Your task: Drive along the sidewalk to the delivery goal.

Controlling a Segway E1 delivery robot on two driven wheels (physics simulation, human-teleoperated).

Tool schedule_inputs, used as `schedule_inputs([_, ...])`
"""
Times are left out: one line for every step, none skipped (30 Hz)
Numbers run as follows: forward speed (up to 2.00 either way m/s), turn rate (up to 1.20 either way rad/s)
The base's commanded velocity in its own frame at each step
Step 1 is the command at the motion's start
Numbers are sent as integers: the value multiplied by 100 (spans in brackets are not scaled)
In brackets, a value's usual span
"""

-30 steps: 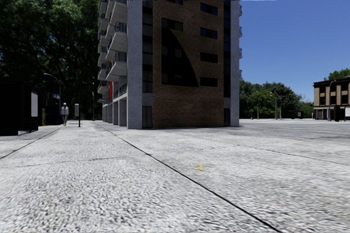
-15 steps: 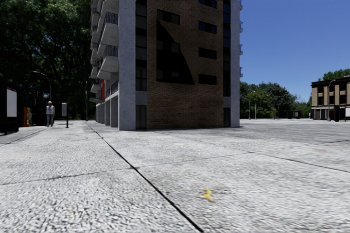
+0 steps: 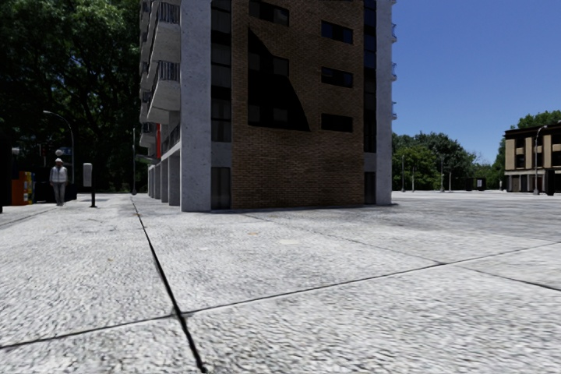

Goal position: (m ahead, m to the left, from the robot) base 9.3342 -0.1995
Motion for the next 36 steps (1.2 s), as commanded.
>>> schedule_inputs([200,0])
schedule_inputs([200,0])
schedule_inputs([200,0])
schedule_inputs([200,0])
schedule_inputs([200,0])
schedule_inputs([200,0])
schedule_inputs([200,0])
schedule_inputs([200,0])
schedule_inputs([200,0])
schedule_inputs([200,0])
schedule_inputs([200,0])
schedule_inputs([200,0])
schedule_inputs([200,0])
schedule_inputs([200,0])
schedule_inputs([200,0])
schedule_inputs([200,0])
schedule_inputs([200,0])
schedule_inputs([200,0])
schedule_inputs([200,0])
schedule_inputs([200,0])
schedule_inputs([200,0])
schedule_inputs([200,0])
schedule_inputs([200,0])
schedule_inputs([200,0])
schedule_inputs([200,0])
schedule_inputs([200,0])
schedule_inputs([200,0])
schedule_inputs([200,0])
schedule_inputs([200,0])
schedule_inputs([200,0])
schedule_inputs([200,0])
schedule_inputs([200,0])
schedule_inputs([200,0])
schedule_inputs([200,0])
schedule_inputs([200,0])
schedule_inputs([200,0])
